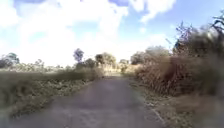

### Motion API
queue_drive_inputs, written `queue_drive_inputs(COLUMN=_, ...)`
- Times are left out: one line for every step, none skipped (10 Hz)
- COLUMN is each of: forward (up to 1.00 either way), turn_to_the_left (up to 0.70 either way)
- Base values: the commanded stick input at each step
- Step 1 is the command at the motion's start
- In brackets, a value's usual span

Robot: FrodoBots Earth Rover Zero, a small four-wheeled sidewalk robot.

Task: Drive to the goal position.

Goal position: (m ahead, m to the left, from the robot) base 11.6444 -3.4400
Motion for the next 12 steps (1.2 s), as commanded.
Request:
queue_drive_inputs(forward=0.7, turn_to_the_left=0.0)
queue_drive_inputs(forward=0.7, turn_to_the_left=0.0)
queue_drive_inputs(forward=0.7, turn_to_the_left=0.0)
queue_drive_inputs(forward=0.7, turn_to_the_left=0.0)
queue_drive_inputs(forward=0.7, turn_to_the_left=0.0)
queue_drive_inputs(forward=0.7, turn_to_the_left=0.0)
queue_drive_inputs(forward=0.7, turn_to_the_left=0.0)
queue_drive_inputs(forward=0.7, turn_to_the_left=0.0)
queue_drive_inputs(forward=0.7, turn_to_the_left=0.0)
queue_drive_inputs(forward=0.7, turn_to_the_left=0.0)
queue_drive_inputs(forward=0.7, turn_to_the_left=0.0)
queue_drive_inputs(forward=0.7, turn_to_the_left=0.0)
